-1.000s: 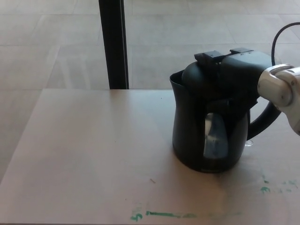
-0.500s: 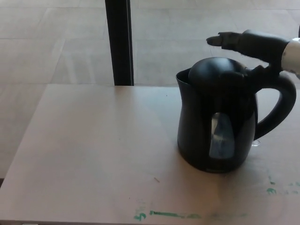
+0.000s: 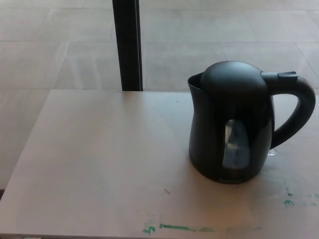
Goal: The robot uses its right hand to push down on the lid of a kettle kept in the middle of the desk to close it
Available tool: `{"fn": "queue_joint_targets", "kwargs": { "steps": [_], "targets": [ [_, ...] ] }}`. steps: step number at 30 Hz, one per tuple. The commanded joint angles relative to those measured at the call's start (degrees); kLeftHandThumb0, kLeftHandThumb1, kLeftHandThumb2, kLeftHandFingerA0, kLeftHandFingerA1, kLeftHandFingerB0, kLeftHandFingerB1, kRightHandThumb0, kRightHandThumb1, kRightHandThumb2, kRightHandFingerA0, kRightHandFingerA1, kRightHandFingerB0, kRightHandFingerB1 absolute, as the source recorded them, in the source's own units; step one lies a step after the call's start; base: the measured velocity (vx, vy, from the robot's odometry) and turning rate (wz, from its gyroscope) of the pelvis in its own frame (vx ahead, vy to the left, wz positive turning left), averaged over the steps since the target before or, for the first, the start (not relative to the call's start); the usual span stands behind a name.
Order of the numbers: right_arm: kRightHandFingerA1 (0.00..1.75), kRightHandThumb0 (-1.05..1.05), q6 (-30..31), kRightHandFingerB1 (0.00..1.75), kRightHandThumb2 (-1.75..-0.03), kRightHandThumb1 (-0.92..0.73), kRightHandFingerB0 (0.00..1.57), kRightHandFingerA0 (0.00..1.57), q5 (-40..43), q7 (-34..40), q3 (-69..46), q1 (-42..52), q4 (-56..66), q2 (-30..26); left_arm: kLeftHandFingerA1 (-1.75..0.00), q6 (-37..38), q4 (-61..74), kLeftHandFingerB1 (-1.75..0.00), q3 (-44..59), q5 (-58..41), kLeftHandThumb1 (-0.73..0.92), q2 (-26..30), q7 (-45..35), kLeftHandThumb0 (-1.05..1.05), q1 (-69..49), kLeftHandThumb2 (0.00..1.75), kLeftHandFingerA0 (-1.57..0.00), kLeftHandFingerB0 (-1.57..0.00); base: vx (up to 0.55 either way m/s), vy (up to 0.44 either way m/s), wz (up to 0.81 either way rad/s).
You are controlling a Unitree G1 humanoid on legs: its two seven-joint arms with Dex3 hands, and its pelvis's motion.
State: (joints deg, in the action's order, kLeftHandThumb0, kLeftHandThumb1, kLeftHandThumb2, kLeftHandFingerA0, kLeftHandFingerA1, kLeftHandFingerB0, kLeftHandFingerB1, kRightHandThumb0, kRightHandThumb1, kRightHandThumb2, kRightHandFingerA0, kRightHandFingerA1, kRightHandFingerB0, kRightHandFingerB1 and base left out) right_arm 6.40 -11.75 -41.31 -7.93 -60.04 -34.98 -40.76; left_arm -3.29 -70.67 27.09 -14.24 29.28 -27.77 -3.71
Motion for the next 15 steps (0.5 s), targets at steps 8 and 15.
{"fn": "queue_joint_targets", "kwargs": {
  "steps": [8, 15],
  "targets": [
    [0.9, -1.01, 4.6, 0.68, -0.64, -0.79, 0.28, 0.25, 18.7, 2.1, -43.3, 37.6, -0.7, -8.1, -0.65, -1.0, -0.9, -0.49, 1.0, -1.3, 0.51, 0.3, 0.7, -0.69, -1.5, 0.86, -0.59, -0.37, 0.0, 0.0, 0.0],
    [0.77, -0.97, -7.7, 0.65, -0.66, -0.85, 0.2, 0.17, 21.2, 8.8, -52.1, 52.8, -6.0, 1.1, -0.61, -0.6, -0.5, -0.48, -0.3, -0.1, 0.52, 0.4, 0.7, -0.68, -1.3, 0.9, -0.48, -0.3, 0.0, 0.0, 0.0]
  ]
}}
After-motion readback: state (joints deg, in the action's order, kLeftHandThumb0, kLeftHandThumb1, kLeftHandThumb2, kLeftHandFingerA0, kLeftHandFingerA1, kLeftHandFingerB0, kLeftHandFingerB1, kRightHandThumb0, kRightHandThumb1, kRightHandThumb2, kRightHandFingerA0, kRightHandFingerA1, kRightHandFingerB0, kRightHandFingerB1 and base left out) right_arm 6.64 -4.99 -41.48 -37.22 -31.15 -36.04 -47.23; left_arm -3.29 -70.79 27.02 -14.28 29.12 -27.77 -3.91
